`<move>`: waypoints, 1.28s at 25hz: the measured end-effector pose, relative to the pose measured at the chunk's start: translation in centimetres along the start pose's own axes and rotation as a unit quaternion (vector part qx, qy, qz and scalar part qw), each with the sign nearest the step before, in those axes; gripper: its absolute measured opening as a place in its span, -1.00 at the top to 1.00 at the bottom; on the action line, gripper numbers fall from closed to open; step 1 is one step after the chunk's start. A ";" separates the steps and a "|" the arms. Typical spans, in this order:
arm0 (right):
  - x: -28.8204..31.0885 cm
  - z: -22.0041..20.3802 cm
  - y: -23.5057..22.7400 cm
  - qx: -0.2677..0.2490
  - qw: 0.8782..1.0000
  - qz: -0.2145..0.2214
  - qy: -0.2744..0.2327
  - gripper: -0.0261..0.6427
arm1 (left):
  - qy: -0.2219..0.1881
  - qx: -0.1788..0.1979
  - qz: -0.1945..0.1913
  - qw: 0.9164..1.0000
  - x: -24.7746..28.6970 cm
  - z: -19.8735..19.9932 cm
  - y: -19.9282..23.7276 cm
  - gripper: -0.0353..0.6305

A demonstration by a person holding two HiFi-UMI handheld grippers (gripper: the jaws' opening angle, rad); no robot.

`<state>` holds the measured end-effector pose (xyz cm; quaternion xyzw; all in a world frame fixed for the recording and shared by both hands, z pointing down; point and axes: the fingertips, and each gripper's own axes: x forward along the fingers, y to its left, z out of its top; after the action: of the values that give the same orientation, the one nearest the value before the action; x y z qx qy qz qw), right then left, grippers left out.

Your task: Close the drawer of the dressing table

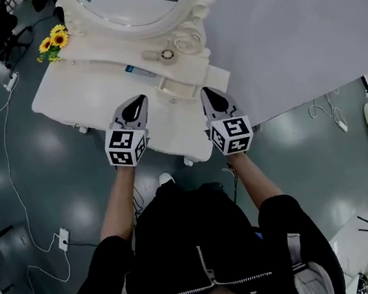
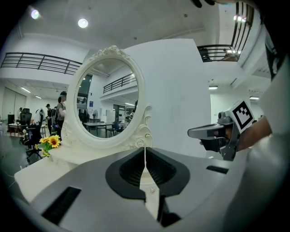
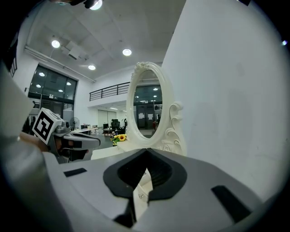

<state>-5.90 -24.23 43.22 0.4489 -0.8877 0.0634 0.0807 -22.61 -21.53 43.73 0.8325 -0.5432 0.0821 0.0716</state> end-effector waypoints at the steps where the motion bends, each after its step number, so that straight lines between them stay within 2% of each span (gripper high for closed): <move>1: 0.3 0.0 0.0 0.001 1.000 -0.007 0.001 0.90 | 0.000 0.001 -0.007 1.000 0.4 0.0 0.3 0.82; 9: 1.2 -0.6 -0.8 0.010 0.999 -0.044 0.007 0.90 | 0.002 0.005 -0.046 0.999 3.1 0.0 1.3 0.82; 17: 2.2 -1.3 -1.7 0.017 0.999 -0.048 0.020 0.90 | 0.020 -0.005 -0.066 0.998 5.4 -1.0 0.7 0.82; 32: 0.8 -6.1 -3.1 0.044 0.995 -0.064 0.060 0.90 | 0.089 -0.041 -0.094 0.991 8.4 -8.8 -2.6 0.81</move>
<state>-3.35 -25.51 49.45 0.5037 -0.8468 0.1242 0.1175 -17.44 -26.14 54.01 0.8657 -0.4568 0.1258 0.1612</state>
